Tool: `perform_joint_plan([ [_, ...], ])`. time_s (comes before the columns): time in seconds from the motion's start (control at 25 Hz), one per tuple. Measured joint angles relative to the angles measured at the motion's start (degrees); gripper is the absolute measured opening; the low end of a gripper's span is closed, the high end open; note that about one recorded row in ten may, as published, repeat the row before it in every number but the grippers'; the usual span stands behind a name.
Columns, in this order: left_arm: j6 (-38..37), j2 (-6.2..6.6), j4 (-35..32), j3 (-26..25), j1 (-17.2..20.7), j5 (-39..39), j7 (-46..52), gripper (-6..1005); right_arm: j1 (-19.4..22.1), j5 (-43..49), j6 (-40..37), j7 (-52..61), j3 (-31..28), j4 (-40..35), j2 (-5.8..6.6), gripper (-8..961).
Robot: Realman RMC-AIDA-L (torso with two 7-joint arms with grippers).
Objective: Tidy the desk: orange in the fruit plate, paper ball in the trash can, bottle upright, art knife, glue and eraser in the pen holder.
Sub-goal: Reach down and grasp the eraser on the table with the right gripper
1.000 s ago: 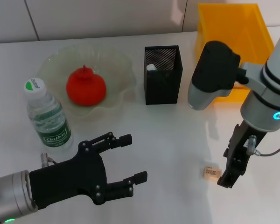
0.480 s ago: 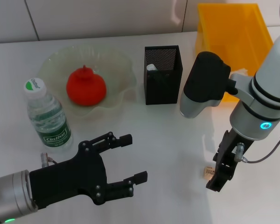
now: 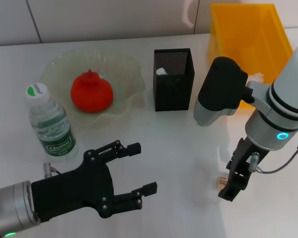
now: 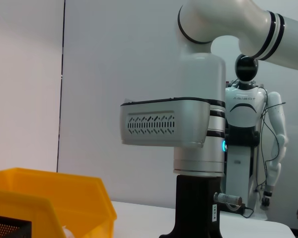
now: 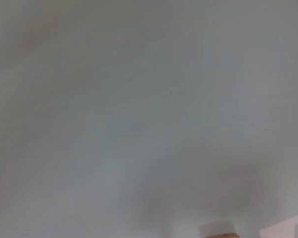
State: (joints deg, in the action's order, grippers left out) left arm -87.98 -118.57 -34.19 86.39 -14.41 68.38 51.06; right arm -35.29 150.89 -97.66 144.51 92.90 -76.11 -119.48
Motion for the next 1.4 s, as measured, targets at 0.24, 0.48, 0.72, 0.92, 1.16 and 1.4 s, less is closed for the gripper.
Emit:
perform_joint_plan([
  [0.24, 0.00, 0.00, 0.00, 0.00, 0.00, 0.00, 0.00, 803, 0.35, 0.14, 0.40, -0.44, 0.17, -0.39, 0.13, 733],
  [0.48, -0.12, 0.00, 0.00, 0.00, 0.01, 0.00, 0.00, 802, 0.52, 0.66, 1.46, -0.55, 2.54, -0.52, 0.20, 714],
  [0.72, -0.35, 0.00, 0.40, 0.00, 0.00, 0.00, 0.00, 802, 0.51, 1.07, 1.92, -0.57, 2.89, -0.53, 0.21, 695],
  [0.92, -0.42, 0.00, 0.58, 0.00, 0.00, 0.00, 0.00, 802, 0.65, 1.06, 2.32, -0.59, 3.30, -0.52, 0.15, 551],
  [1.16, -0.44, 0.00, 0.61, 0.00, 0.00, 0.00, 0.00, 802, 0.90, 1.04, 2.95, -0.59, 4.65, -0.46, 0.00, 492],
  [1.4, -0.44, 0.00, 0.62, 0.00, 0.00, 0.00, 0.00, 802, 1.09, 1.05, 3.25, -0.50, 5.25, -0.46, -0.05, 488],
])
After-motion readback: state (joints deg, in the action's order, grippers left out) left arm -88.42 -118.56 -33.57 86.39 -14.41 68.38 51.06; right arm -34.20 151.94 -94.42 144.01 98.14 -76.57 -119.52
